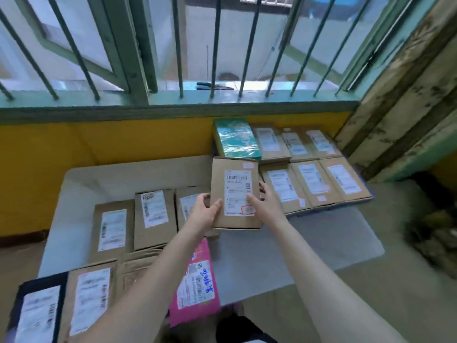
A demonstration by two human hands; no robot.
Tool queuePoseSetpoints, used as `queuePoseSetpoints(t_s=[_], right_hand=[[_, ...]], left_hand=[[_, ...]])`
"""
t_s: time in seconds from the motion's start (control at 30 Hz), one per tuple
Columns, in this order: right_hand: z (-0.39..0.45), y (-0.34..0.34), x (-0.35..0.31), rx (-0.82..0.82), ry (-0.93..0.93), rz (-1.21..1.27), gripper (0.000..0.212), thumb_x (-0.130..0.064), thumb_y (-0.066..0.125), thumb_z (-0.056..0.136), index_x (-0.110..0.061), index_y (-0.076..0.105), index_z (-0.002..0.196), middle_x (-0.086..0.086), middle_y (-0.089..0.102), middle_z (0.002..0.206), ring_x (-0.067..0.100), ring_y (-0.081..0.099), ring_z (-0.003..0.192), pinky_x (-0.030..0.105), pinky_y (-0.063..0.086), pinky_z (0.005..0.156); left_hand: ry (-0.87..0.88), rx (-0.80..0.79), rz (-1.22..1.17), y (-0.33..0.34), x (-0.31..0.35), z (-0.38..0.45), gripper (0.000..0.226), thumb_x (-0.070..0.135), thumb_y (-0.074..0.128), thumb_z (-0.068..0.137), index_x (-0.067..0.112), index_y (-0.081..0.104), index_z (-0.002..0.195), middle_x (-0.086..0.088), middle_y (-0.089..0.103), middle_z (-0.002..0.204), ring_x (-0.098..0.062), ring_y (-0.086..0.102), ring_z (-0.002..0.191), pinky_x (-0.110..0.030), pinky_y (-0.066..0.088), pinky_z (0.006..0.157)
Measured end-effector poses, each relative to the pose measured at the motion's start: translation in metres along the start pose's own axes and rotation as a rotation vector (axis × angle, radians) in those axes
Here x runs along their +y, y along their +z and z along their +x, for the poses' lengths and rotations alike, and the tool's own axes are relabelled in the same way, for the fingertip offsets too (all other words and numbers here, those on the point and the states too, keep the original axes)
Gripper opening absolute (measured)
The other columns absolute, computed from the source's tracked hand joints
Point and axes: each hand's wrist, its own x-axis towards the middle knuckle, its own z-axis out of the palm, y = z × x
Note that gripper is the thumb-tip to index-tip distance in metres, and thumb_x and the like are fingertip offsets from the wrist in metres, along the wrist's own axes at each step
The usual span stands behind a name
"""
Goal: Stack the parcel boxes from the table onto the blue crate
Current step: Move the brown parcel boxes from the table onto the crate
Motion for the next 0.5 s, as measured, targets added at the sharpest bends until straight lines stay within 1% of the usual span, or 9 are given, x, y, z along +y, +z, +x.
queuePoseSetpoints(t_s=[0.03,0.1,0.2,0.27,0.33,0.4,0.43,0.5], right_hand=[[0.002,-0.011,0.007,0.011,0.014,-0.012,0.06,-0.025,0.067,0.091,-0.016,0.043,0.146,0.007,0.052,0.14,0.023,0.054,0.123,0.046,0.046,0.104],[0.008,-0.031,0.021,0.009,0.024,0.01,0.058,-0.023,0.066,0.091,-0.013,0.047,0.144,0.009,0.054,0.14,0.023,0.056,0.122,0.042,0.047,0.104],[0.026,-0.057,0.043,-0.018,-0.001,0.042,0.045,-0.015,0.064,0.092,-0.01,0.054,0.135,0.008,0.063,0.131,0.018,0.062,0.106,0.035,0.051,0.094],[0.04,-0.073,0.058,-0.056,0.006,0.044,0.042,-0.015,0.064,0.092,-0.012,0.055,0.133,0.003,0.064,0.129,0.015,0.061,0.103,0.031,0.051,0.091],[0.051,-0.085,0.065,-0.114,-0.003,0.02,0.043,-0.018,0.064,0.092,-0.015,0.054,0.134,-0.002,0.062,0.129,0.014,0.061,0.105,0.033,0.05,0.094],[0.065,-0.091,0.067,-0.171,-0.013,0.011,0.045,-0.02,0.063,0.09,-0.019,0.054,0.134,-0.003,0.062,0.13,0.017,0.062,0.112,0.037,0.048,0.099],[0.072,-0.093,0.066,-0.199,-0.018,0.007,0.044,-0.019,0.063,0.089,-0.02,0.055,0.133,-0.003,0.062,0.131,0.018,0.062,0.115,0.036,0.047,0.1],[0.082,-0.094,0.064,-0.263,-0.033,-0.02,0.041,-0.016,0.059,0.09,-0.02,0.057,0.131,-0.001,0.063,0.132,0.018,0.06,0.119,0.028,0.045,0.097]], left_hand=[[-0.005,0.001,0.01,0.014,-0.002,-0.001,0.046,0.033,0.062,0.094,0.017,0.044,0.133,-0.006,0.061,0.121,-0.026,0.065,0.102,-0.047,0.057,0.083],[-0.005,0.031,0.025,0.038,-0.003,-0.003,0.045,0.032,0.062,0.094,0.014,0.046,0.132,-0.007,0.062,0.123,-0.026,0.064,0.105,-0.048,0.056,0.087],[0.023,0.072,0.115,0.074,0.002,0.007,0.048,0.035,0.063,0.092,0.012,0.049,0.132,-0.006,0.063,0.124,-0.024,0.063,0.107,-0.042,0.054,0.09],[0.018,0.114,0.155,0.097,0.01,0.014,0.048,0.036,0.062,0.092,0.013,0.05,0.133,-0.005,0.063,0.124,-0.022,0.062,0.107,-0.034,0.051,0.089],[0.009,0.167,0.188,0.115,0.018,0.019,0.045,0.035,0.06,0.093,0.014,0.051,0.132,-0.004,0.063,0.122,-0.021,0.061,0.106,-0.032,0.049,0.087],[0.009,0.214,0.196,0.126,0.023,0.025,0.04,0.032,0.058,0.094,0.013,0.055,0.129,-0.006,0.065,0.122,-0.021,0.061,0.103,-0.032,0.049,0.087],[0.009,0.229,0.211,0.129,0.025,0.028,0.037,0.03,0.057,0.093,0.013,0.057,0.126,-0.007,0.066,0.121,-0.021,0.061,0.102,-0.032,0.049,0.086],[-0.014,0.254,0.288,0.131,0.026,0.033,0.035,0.029,0.054,0.092,0.012,0.059,0.123,-0.01,0.066,0.122,-0.025,0.06,0.105,-0.032,0.047,0.085]])
